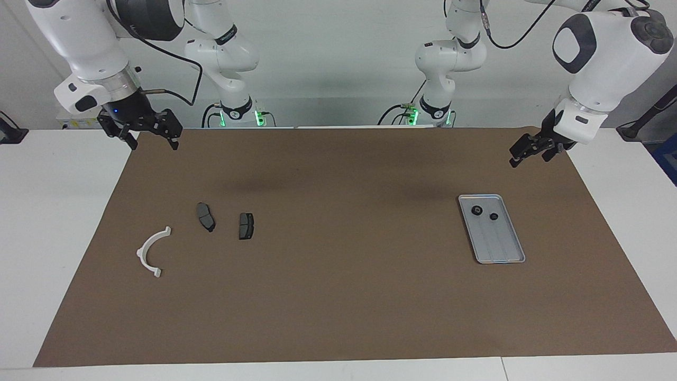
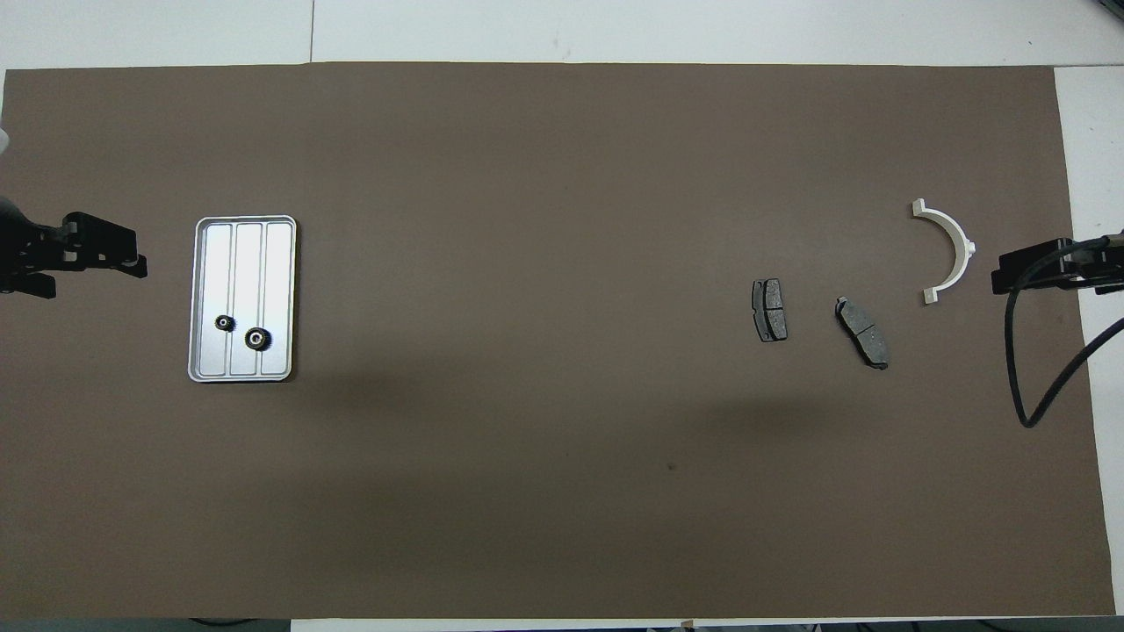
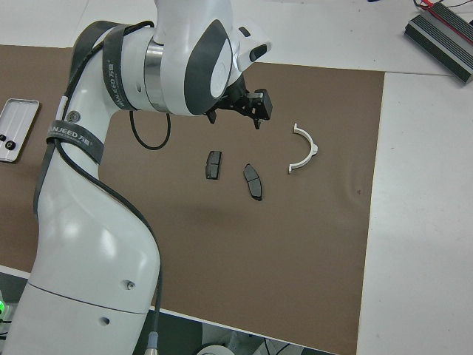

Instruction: Place bearing gear from tray to pile

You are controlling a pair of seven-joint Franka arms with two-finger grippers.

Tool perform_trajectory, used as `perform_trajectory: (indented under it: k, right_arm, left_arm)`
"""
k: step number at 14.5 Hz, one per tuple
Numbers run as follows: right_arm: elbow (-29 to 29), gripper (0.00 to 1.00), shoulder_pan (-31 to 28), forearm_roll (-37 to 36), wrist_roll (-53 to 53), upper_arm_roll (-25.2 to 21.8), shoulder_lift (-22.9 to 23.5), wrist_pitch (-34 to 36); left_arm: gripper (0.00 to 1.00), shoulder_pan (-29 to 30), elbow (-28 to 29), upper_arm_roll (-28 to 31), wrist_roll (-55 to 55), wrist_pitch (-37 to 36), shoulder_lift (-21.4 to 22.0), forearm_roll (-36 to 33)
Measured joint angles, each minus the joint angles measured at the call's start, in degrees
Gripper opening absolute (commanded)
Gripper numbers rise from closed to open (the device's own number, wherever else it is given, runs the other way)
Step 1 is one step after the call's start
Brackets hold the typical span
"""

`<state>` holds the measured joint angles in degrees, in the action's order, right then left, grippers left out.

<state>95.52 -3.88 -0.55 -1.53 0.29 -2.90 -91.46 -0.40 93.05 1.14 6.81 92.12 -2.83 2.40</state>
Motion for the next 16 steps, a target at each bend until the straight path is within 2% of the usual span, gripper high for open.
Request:
perform_trajectory:
  k: [9,11,13,16]
  right_arm:
    - [1.4,1.0,0.0,0.0,0.0,0.0,-0.5,0.0]
    - [1.4,1.0,0.0,0.0,0.0,0.0,-0.6,0.0]
    - [1.4,1.0,0.0,0.0,0.0,0.0,-0.6,0.0]
    - [1.4,1.0,0.0,0.0,0.0,0.0,-0.6,0.0]
  left_arm:
    - [1.0,0.0,2.3,0.2,0.0,-0.1,1.5,-0.2]
    - [1.0,-0.1,5.0,0.1,0.0,1.5,2.6,-0.3]
    - [1.0,-0.6,9.6,0.0,0.0,6.9,3.7,-1.6]
    - [1.0,-1.0,14.3,-0.3,1.0,10.6,3.9,-2.1]
